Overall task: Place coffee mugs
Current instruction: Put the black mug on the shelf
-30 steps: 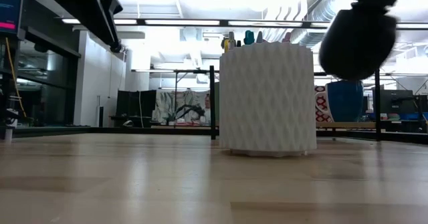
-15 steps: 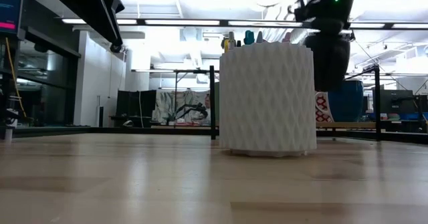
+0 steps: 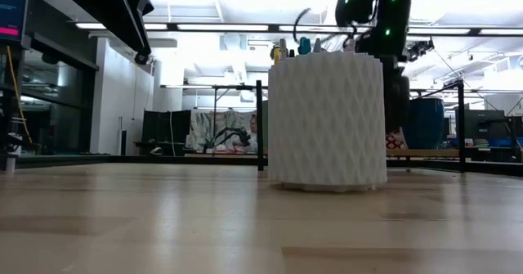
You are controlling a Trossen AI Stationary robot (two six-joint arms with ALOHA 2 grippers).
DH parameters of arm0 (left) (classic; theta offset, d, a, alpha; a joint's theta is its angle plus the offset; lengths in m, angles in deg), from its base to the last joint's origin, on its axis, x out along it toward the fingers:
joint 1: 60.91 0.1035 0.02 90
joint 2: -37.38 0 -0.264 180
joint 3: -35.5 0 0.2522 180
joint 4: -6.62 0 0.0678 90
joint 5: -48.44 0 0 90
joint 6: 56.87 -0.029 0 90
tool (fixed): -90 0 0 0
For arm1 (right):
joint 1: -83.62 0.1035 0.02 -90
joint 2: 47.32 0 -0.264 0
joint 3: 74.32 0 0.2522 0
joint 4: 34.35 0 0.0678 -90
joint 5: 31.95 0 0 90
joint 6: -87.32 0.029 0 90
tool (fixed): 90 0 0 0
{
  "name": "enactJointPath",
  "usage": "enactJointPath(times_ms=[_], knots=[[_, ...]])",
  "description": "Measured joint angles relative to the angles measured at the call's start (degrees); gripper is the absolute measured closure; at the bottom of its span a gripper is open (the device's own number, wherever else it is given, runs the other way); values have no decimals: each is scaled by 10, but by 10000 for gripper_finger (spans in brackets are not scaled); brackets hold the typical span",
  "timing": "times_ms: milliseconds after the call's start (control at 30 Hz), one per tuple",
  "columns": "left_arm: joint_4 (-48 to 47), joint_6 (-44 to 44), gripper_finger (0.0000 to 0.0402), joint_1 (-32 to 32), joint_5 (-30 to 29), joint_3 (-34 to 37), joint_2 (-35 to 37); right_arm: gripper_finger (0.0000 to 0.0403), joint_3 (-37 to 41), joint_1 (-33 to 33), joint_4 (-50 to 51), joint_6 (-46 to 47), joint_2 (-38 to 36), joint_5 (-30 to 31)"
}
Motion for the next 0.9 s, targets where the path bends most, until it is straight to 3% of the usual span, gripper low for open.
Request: enactJointPath(times_ms=[333,900], knots=[[1,0,298,0,0,0,0,403,0,-56,-33,-32,65,-3],[1,1,298,0,0,0,0,403,0,-91,-39,-53,66,-4]])
